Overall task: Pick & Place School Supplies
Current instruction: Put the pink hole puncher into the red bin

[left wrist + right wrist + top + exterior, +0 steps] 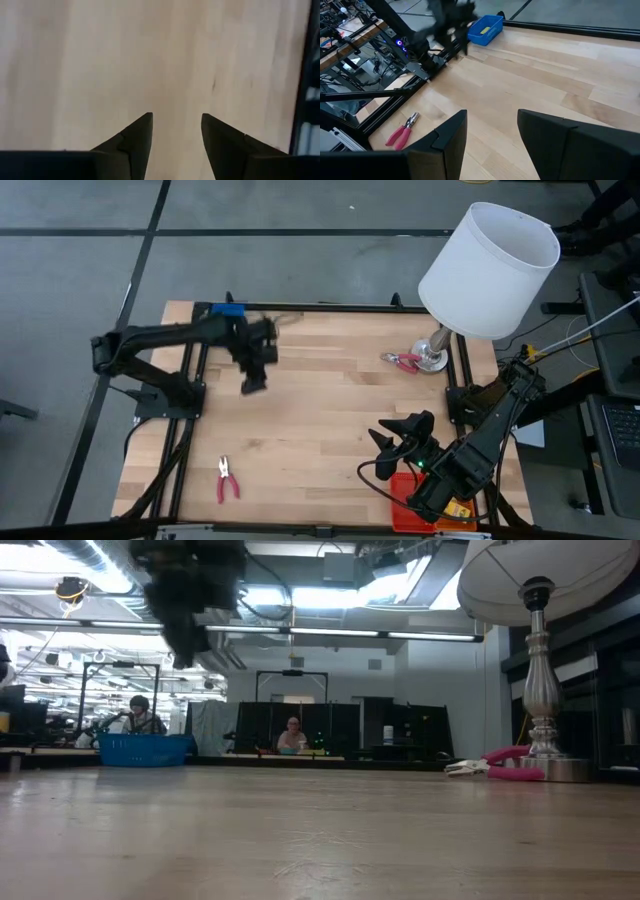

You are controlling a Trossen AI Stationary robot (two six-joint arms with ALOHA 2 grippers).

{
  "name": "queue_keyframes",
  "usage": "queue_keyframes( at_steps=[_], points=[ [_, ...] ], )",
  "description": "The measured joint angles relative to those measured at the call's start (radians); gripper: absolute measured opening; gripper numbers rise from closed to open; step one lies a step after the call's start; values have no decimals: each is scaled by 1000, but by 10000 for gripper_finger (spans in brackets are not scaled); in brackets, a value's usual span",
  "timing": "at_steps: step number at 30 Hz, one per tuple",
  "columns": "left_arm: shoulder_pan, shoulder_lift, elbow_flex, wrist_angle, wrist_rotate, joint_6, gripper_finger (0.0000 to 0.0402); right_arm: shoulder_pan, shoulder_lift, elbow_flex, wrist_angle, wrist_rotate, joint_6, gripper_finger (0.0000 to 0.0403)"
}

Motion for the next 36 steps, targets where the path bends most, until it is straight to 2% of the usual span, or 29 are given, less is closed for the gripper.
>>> queue_keyframes(
  at_steps=[8, 12, 16, 20, 27, 36],
  points=[
    [-409, -140, -272, 261, 1, -385, 165, 2, 0, 0, 0, -1, -8, 178],
    [-658, -188, -329, 293, -134, -518, 160, 10, 0, 0, 0, -8, -8, 178],
    [-890, -174, -330, 348, -309, -528, 161, 16, 0, 0, 1, -8, -8, 178],
    [-1052, -117, -330, 464, -375, -423, 167, 23, 0, 0, 8, -12, -8, 178],
    [-1204, 25, -329, 516, -461, -423, 170, 41, 0, 0, 35, -11, 4, 178],
    [-1231, 157, -330, 629, -450, -349, 170, 46, 0, 0, 78, -16, 26, 178]
  ],
)
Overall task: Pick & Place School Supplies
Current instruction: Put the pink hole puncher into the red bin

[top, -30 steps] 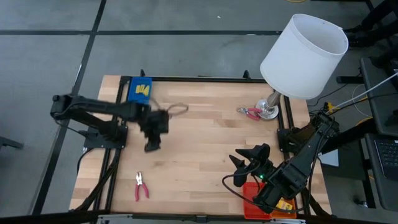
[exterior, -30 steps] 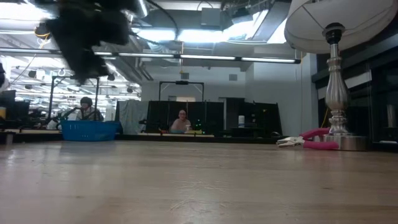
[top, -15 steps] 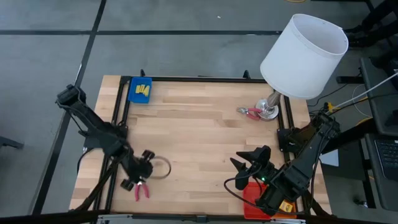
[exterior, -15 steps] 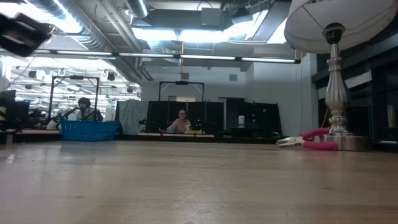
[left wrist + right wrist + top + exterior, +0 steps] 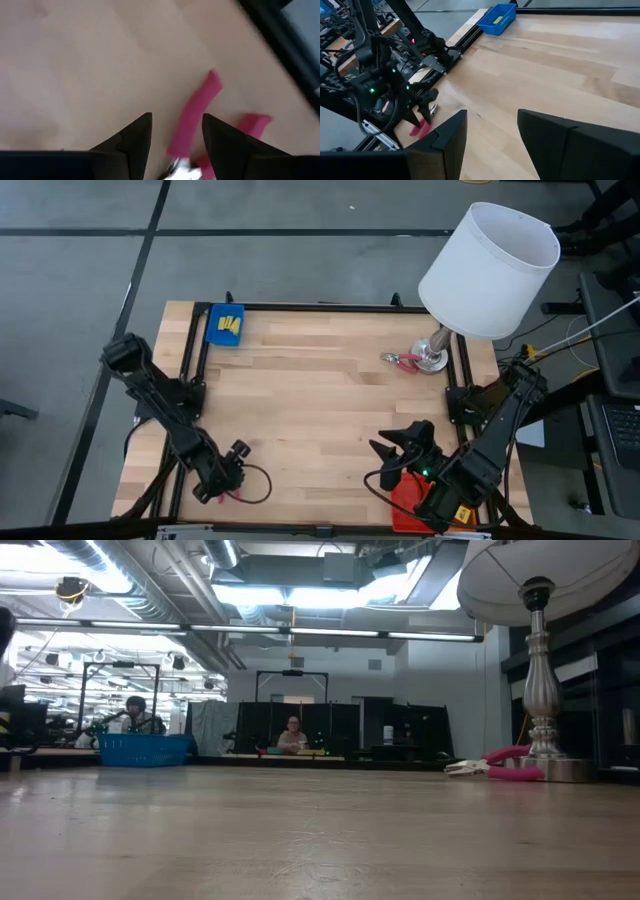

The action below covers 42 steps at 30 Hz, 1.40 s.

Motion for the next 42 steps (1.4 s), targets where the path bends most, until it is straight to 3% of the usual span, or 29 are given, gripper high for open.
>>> queue_keyframes(
  at_steps=[4, 15, 19, 24, 26, 31, 36, 39, 42],
  points=[
    [-3, 22, 0, 49, 44, 23, 170, 0, 0, 0, 21, -3, 0, 178],
    [-38, 93, 0, 45, 14, 23, 149, 0, 0, 0, 39, -3, 0, 178],
    [-36, 100, 0, 30, -53, 16, 115, 0, 0, 0, 40, -3, 0, 178],
    [9, 85, 44, -64, -106, 26, 37, -2, 0, 0, 40, -3, 1, 178],
    [43, 69, 60, -82, -117, 48, 35, -5, 0, 0, 40, -3, 1, 178],
    [189, 13, 111, -90, -228, 142, 35, -19, 0, 0, 40, -3, -10, 178],
    [436, -73, 159, -36, -289, 193, 35, -35, 0, 0, 43, 19, -59, 178],
    [605, -129, 166, 74, -226, 161, 35, -40, -1, 0, 58, 40, -80, 178],
    [766, -170, 167, 209, -87, 79, 35, -40, -15, 0, 106, 62, -142, 178]
  ],
)
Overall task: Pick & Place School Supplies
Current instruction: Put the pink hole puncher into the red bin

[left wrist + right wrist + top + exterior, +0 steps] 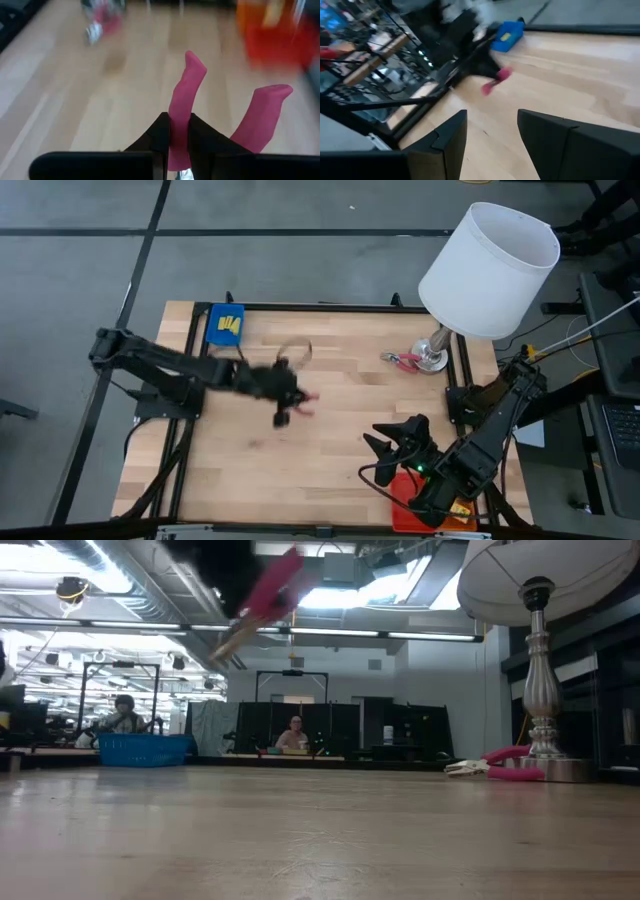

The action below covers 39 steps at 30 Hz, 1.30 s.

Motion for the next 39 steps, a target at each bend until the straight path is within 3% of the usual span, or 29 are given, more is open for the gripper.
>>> queue_keyframes(
  at_steps=[8, 12, 15, 23, 28, 39],
  points=[
    [263, 24, 2, 505, 373, -306, 35, -11, -80, 0, 176, 58, -315, 178],
    [277, 85, 2, 761, 419, -487, 35, -32, -108, 0, 238, 54, -454, 178],
    [251, 123, 2, 899, 397, -557, 35, -53, -112, 0, 247, 50, -504, 178],
    [153, 188, 65, 923, 302, -549, 35, -107, -112, 0, 318, -2, -650, 178],
    [131, 226, 132, 922, 290, -536, 35, -142, -112, 0, 426, -2, -788, 178],
    [100, 251, 165, 922, 281, -535, 35, -168, -112, 0, 483, 6, -868, 178]
  ],
)
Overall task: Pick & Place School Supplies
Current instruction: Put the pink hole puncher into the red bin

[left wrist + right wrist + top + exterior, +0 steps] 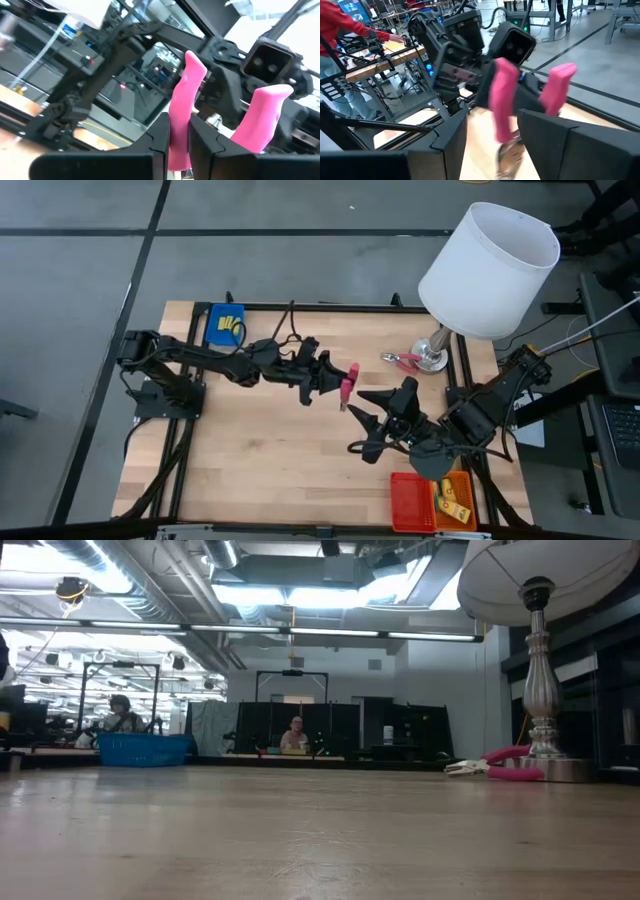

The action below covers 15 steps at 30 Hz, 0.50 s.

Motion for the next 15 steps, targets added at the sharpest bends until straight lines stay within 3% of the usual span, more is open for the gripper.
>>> queue_keyframes(
  at_steps=[15],
  points=[
    [-39, -1, 0, -15, -42, 25, 35, -50, 0, 0, 49, -61, -68, 178]
  ],
)
